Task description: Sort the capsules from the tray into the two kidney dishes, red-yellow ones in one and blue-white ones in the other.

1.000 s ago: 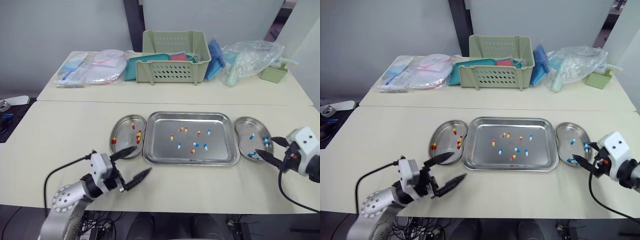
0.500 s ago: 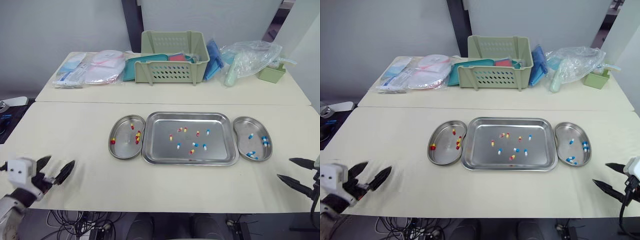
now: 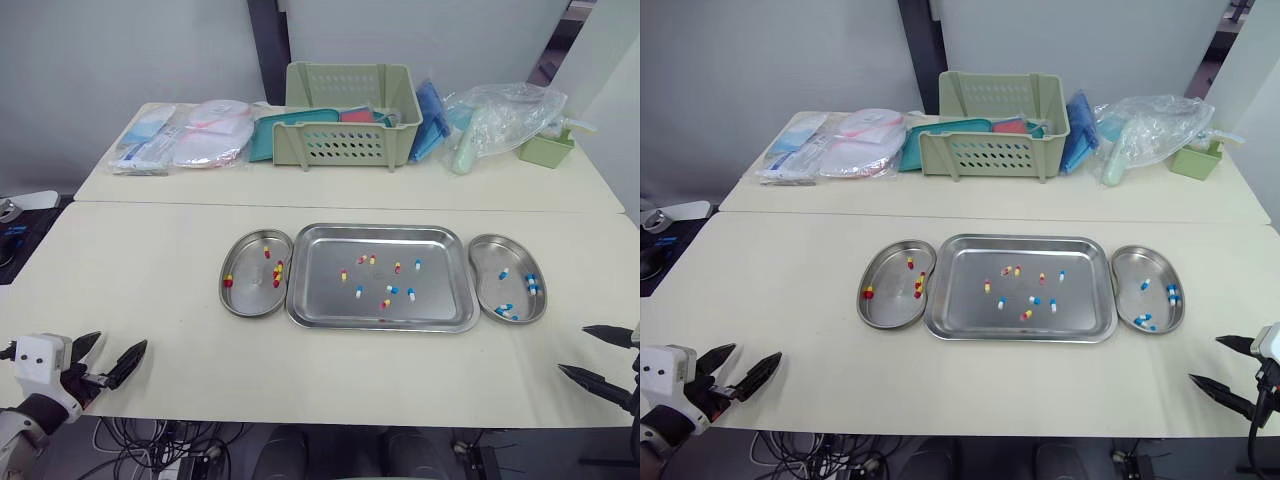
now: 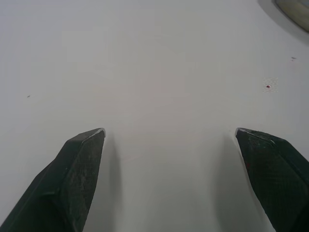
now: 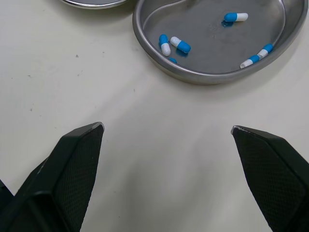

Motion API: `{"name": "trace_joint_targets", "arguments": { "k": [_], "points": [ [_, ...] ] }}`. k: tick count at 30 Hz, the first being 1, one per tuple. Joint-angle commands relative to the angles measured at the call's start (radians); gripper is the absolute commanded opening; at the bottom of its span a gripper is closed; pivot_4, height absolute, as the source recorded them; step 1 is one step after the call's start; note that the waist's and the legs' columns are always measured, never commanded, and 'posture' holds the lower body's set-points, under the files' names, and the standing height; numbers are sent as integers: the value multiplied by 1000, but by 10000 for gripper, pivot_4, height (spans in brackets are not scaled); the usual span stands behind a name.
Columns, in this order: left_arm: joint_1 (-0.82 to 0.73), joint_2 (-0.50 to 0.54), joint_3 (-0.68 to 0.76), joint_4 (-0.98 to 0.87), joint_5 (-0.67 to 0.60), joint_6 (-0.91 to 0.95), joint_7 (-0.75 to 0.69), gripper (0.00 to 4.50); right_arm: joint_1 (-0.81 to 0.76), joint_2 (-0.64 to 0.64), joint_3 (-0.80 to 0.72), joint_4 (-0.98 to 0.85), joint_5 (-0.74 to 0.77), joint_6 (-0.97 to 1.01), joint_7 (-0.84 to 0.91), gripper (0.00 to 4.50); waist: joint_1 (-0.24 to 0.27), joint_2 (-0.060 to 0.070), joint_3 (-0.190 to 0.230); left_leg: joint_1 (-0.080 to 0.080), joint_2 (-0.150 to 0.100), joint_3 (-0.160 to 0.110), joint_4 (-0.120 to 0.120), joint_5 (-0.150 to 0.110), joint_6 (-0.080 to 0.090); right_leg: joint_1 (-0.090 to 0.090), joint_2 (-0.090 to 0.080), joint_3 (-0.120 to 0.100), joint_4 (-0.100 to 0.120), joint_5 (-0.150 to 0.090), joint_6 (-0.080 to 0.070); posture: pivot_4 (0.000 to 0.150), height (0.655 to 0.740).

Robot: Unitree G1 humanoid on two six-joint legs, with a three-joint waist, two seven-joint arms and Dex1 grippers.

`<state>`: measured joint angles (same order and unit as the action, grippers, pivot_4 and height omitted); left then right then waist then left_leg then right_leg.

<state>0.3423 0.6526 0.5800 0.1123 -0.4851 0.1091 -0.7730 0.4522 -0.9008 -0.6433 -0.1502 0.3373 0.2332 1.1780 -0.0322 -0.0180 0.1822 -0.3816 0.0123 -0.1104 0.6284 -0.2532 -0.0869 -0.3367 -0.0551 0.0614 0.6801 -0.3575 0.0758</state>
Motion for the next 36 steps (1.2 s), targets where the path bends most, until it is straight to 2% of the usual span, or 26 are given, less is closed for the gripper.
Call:
{"name": "trace_joint_targets", "arguments": {
  "k": [1,10,17,22,29,33,36],
  "points": [
    [6,5,20,-42,-5,8,3,45000,2,-7,-30,-19,16,-19,3,44788,0,0,0,0,0,0,0,0,0,0,0,0,0,0,0,1500,7390],
    [13,-2,21,-76,0,25,14,45000,10,56,48,-212,81,3,-18,44788,0,-1,0,0,0,0,0,0,0,0,0,0,0,0,0,1500,7390],
    [51,-16,18,-143,-7,33,11,45000,-43,186,220,-377,68,-23,-151,44788,0,-1,-1,0,1,-1,0,0,0,0,0,0,0,0,0,1500,7390],
    [63,-24,12,-194,-15,43,7,45000,-81,235,312,-389,36,-46,-215,44788,0,-3,-2,0,0,-1,0,0,0,0,0,0,0,0,0,1500,7390],
    [86,-35,5,-282,-37,71,-7,45000,-69,244,355,-368,29,-85,-231,44788,0,-3,-2,0,0,-1,0,0,0,0,0,0,0,0,0,1500,7390],
    [107,-40,-21,-372,-52,91,-30,45000,-66,248,366,-341,30,-123,-223,44788,0,-4,-2,0,0,-1,0,0,0,0,0,0,0,0,0,1500,7390],
    [90,-60,-115,-532,-76,131,-17,45000,-68,250,388,-300,23,-179,-201,44788,1,-4,-3,0,0,-1,0,0,0,0,0,0,0,0,0,1500,7390]
  ]
}}
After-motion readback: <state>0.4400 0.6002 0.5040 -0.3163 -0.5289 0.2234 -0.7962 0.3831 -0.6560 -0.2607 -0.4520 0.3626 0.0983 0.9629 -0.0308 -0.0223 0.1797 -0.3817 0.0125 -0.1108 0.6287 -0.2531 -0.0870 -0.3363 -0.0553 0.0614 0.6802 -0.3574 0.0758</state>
